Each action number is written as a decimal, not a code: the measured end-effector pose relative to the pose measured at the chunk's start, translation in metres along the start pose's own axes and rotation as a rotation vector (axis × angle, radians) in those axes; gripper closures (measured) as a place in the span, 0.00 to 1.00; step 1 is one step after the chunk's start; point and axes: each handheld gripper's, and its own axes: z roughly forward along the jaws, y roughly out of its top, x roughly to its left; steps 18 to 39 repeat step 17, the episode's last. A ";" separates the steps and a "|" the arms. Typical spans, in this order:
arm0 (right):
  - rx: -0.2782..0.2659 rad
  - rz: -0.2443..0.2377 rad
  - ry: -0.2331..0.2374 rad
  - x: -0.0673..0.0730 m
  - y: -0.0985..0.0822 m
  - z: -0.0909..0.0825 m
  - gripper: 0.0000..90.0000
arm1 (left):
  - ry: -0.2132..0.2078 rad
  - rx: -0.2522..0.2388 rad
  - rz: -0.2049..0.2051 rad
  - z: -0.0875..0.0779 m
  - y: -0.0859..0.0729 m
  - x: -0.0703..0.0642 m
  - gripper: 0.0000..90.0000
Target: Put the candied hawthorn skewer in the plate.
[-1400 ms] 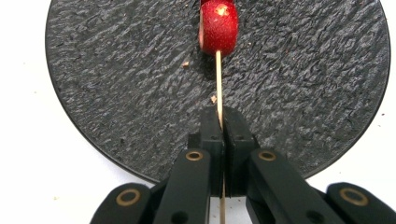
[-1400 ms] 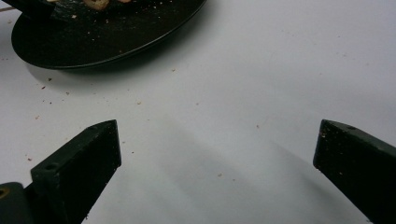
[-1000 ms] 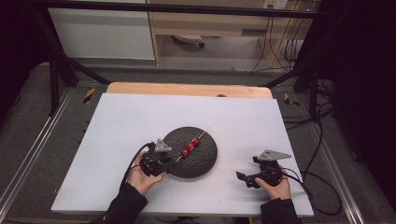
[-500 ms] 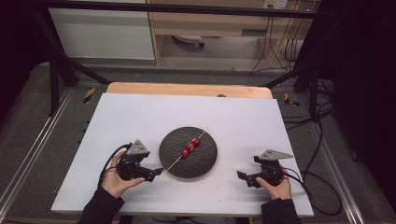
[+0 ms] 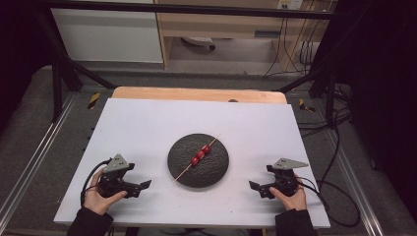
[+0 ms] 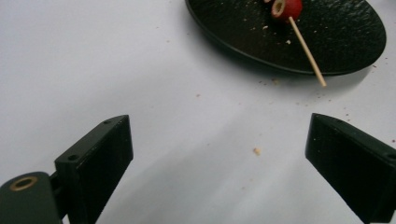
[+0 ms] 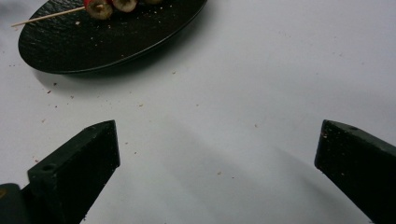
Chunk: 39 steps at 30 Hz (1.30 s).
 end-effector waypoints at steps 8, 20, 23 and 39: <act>0.007 -0.008 0.012 0.001 -0.001 0.000 0.01 | 0.009 0.001 -0.003 -0.002 -0.018 0.010 0.10; 0.022 -0.013 0.013 0.002 -0.002 0.000 0.01 | 0.007 0.014 -0.006 0.000 -0.022 0.011 0.09; 0.022 -0.013 0.013 0.002 -0.002 0.000 0.01 | 0.007 0.014 -0.006 0.000 -0.022 0.011 0.09; 0.022 -0.013 0.013 0.002 -0.002 0.000 0.01 | 0.007 0.014 -0.006 0.000 -0.022 0.011 0.09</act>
